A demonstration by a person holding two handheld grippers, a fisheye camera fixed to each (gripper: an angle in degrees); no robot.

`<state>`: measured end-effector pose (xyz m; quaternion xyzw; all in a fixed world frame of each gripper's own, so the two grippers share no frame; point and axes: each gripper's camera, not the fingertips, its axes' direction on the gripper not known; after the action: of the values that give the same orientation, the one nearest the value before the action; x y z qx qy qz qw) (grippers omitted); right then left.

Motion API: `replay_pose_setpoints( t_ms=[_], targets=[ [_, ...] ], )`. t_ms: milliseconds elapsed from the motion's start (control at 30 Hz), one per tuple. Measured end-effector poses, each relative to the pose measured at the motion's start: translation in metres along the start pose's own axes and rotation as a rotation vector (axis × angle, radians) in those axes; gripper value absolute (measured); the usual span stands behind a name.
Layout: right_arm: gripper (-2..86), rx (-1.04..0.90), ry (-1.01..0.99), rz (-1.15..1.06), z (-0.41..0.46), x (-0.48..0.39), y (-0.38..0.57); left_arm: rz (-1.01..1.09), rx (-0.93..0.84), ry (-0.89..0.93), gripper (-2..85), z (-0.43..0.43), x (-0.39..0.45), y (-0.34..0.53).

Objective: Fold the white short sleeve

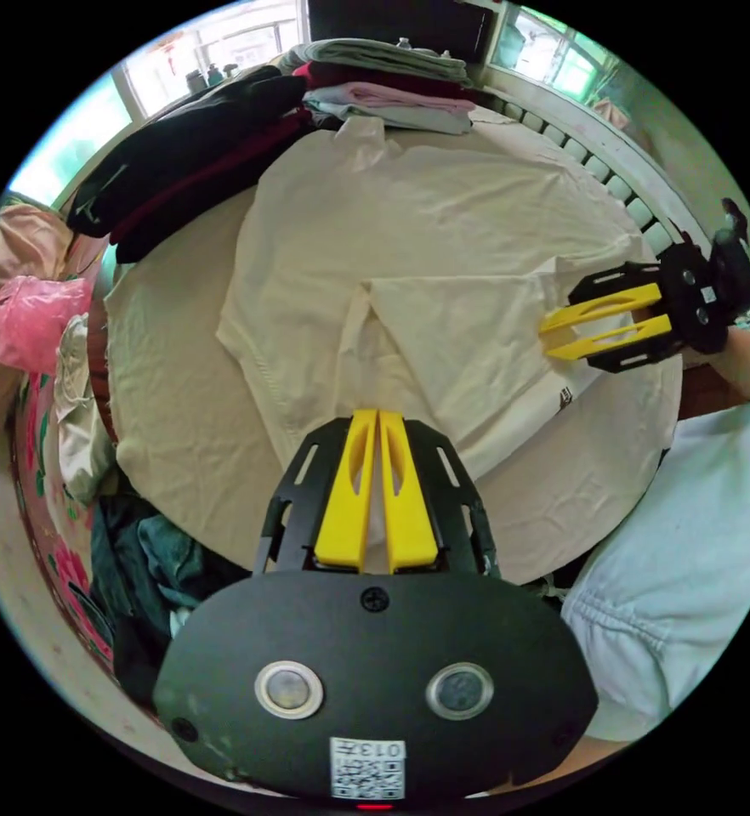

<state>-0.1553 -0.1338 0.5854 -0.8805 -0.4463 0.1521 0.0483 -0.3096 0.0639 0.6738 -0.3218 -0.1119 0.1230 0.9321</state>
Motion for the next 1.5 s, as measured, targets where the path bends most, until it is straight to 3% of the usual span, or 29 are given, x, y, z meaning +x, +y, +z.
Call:
replay_pose_setpoints(
  t_ms=[300,567,700,933,1067,1167,1333,1500],
  targets=[
    [1.1,0.004,0.058,0.173,-0.015,0.023,-0.032,-0.016,0.091,0.084,-0.3,-0.002,-0.021,0.045],
    [4.4,-0.016,0.094,0.345,-0.031,0.039,-0.024,0.005,0.050,0.118,-0.1,-0.005,-0.035,0.051],
    [7.8,0.050,0.000,0.502,-0.048,0.048,-0.015,0.016,0.153,0.119,0.3,-0.026,-0.031,0.049],
    [7.8,-0.018,-0.110,0.532,-0.024,0.045,-0.037,-0.028,0.168,0.292,5.8,-0.008,-0.035,0.021],
    [5.4,-0.059,-0.111,0.540,-0.014,0.051,-0.058,0.039,0.141,0.051,7.6,-0.005,-0.025,0.007],
    [4.5,-0.067,-0.061,0.548,-0.017,0.057,-0.067,0.137,0.061,0.020,6.1,0.010,-0.015,0.000],
    [7.0,-0.050,-0.007,0.624,-0.035,0.066,-0.064,0.111,0.106,0.021,5.0,-0.003,-0.019,0.007],
    [7.9,0.046,-0.044,0.230,-0.044,-0.005,-0.118,0.193,0.117,-0.107,6.9,-0.007,-0.005,0.019]
  ],
)
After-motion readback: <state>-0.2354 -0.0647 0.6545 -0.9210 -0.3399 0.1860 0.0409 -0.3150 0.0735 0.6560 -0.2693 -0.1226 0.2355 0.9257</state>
